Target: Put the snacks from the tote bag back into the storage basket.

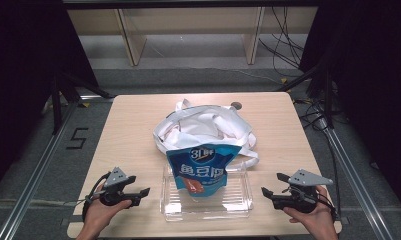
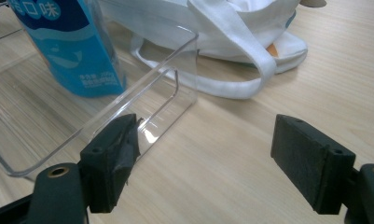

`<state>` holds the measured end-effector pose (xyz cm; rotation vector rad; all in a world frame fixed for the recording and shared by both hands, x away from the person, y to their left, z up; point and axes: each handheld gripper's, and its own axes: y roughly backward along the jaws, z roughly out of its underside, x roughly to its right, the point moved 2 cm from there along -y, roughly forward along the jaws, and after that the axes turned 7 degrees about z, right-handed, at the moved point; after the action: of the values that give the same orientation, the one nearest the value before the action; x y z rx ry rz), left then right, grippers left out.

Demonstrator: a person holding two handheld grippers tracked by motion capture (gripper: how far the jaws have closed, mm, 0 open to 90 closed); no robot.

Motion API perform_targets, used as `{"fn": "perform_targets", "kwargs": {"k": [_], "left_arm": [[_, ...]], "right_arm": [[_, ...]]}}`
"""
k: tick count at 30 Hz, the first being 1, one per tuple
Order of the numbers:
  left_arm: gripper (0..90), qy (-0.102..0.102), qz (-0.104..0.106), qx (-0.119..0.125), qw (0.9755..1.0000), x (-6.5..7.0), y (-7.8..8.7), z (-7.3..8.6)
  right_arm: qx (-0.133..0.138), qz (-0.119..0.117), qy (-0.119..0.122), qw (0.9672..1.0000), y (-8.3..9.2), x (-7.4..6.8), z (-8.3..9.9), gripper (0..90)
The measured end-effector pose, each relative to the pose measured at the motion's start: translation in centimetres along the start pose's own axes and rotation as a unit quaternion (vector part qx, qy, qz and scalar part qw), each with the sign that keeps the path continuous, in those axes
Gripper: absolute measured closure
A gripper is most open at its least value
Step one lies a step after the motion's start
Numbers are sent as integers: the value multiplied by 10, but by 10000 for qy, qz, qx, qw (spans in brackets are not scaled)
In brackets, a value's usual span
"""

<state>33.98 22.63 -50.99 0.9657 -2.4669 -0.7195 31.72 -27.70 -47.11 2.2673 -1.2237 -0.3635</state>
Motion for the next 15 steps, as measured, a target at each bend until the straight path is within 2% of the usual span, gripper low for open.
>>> {"fn": "perform_targets", "kwargs": {"k": [1,2,3,4,5,6,7,8,9,10,11,12,13,15], "left_arm": [[275,17,6,17,10000,0,0,0],[275,17,-11,24,10000,0,-1,0],[275,-131,-14,-137,9998,-2,1,0],[275,-115,-9,-123,9999,-1,1,0],[275,-85,-17,-88,9999,-1,1,0],[276,-126,-14,-129,9998,-1,1,0],[276,-6,-23,-3,10000,0,0,0],[276,-157,-16,-185,9997,-2,2,1],[276,-87,-19,-104,9999,-1,1,0],[276,-74,1,-92,9999,-1,1,1],[276,-105,-5,-74,9999,-1,1,1],[275,-46,-30,7,10000,0,0,1],[276,-8,-2,-67,10000,0,0,1],[276,-23,-53,-33,10000,0,0,1]], "right_arm": [[0,20,-76,10000,0,-2,2,242],[-24,75,-28,10000,1,-2,3,242],[-83,74,-115,9999,1,-4,5,242],[-126,66,-102,9998,2,-5,7,242],[-28,49,-15,10000,1,-3,8,242],[-108,34,-137,9998,2,-5,10,241],[-83,52,-57,9999,3,-3,12,240],[-154,85,-200,9996,5,-5,14,240],[-149,78,-145,9998,5,-4,16,240],[-184,62,-165,9997,6,-5,17,240],[-162,69,-67,9998,5,-3,20,240],[-153,87,-105,9998,6,-4,22,239],[-175,60,-149,9997,6,-5,24,238],[-224,68,-186,9996,8,-5,28,234]]}}
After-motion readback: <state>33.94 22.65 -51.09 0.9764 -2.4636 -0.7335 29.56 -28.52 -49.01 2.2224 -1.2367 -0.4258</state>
